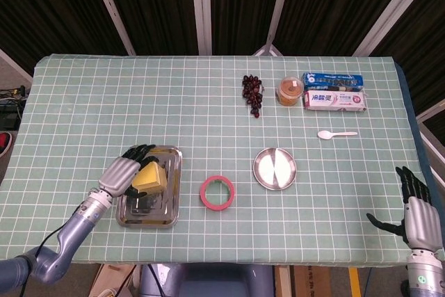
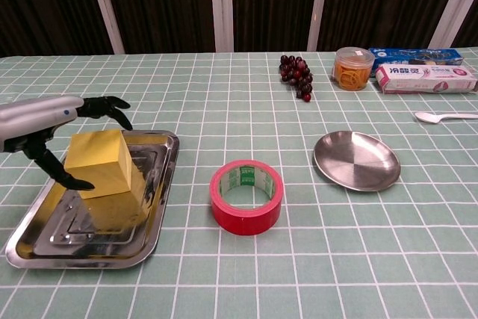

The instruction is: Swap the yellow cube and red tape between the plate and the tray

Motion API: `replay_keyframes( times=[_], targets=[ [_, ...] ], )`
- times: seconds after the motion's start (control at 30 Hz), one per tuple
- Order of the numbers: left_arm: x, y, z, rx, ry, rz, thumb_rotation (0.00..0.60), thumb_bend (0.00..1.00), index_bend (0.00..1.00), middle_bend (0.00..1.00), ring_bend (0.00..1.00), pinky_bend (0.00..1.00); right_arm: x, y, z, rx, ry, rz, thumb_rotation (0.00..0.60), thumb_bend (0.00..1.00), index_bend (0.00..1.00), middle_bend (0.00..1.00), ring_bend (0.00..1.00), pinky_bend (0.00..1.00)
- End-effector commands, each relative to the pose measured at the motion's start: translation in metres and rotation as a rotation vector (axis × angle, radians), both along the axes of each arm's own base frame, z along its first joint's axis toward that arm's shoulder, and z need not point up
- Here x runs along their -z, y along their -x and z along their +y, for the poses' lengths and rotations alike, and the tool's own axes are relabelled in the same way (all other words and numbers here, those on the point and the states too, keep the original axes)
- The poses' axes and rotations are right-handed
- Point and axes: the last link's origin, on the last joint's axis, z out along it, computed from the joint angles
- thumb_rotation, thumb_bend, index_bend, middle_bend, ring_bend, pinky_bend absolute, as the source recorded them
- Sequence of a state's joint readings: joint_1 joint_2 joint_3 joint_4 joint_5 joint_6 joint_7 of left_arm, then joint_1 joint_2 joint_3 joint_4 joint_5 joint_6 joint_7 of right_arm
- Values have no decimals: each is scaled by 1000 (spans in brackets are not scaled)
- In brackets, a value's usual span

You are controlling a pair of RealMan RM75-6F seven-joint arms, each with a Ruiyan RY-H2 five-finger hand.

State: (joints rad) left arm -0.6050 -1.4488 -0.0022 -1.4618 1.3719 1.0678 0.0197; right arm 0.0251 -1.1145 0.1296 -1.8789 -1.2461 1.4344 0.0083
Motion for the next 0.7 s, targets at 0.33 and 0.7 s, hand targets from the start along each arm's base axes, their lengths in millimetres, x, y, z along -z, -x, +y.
replay_keyframes(
  times=[0.33, 0.7],
  targets=[
    [-97, 5, -40, 55, -345, -110, 600, 0, 220, 3, 0, 79, 11, -12, 0, -104, -114, 20, 600, 0, 34, 0, 0, 0],
    [-133, 64, -101, -51, -521, -83, 600, 0, 218, 3, 0, 74, 66, -107, -57, -540, -411, 49, 600, 0, 48, 0, 0, 0]
  ],
)
